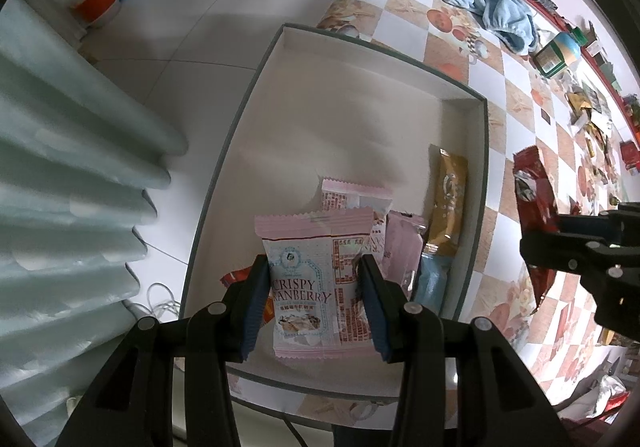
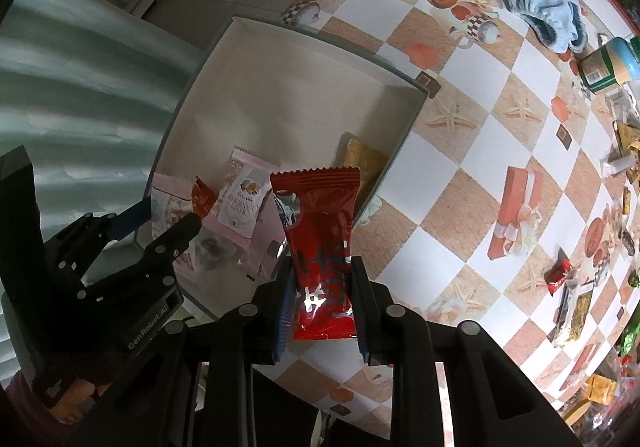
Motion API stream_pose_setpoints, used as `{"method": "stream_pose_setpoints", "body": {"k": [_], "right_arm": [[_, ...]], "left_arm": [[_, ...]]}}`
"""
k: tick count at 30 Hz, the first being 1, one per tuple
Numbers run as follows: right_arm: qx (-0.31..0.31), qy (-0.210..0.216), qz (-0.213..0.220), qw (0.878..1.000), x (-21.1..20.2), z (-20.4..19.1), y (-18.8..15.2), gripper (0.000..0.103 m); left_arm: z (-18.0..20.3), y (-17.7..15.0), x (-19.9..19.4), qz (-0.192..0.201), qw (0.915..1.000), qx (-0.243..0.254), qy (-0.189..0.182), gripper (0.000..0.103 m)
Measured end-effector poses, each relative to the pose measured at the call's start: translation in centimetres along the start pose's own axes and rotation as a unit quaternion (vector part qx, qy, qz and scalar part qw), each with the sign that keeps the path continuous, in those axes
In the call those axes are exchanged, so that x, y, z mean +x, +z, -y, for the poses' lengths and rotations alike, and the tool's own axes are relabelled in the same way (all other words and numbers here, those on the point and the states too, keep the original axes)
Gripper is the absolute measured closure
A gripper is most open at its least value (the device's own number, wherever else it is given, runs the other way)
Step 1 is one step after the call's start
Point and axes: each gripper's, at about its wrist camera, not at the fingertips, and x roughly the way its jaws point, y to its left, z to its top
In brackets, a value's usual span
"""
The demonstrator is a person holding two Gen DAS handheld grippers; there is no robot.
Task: Organize snacks
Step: 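Lower the cranberry packet with the left gripper while the right lowers the red candy into the tray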
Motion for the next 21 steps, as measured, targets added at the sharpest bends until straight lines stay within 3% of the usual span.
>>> {"method": "stream_pose_setpoints", "body": {"k": [21], "right_arm": [[0.005, 0.008, -0.007, 1.0, 2.4, -1.9, 3.8, 0.075]], "left_arm": [[0.1, 1.3, 1.8, -0.017, 0.9997, 0.01, 0.014, 0.055]]}}
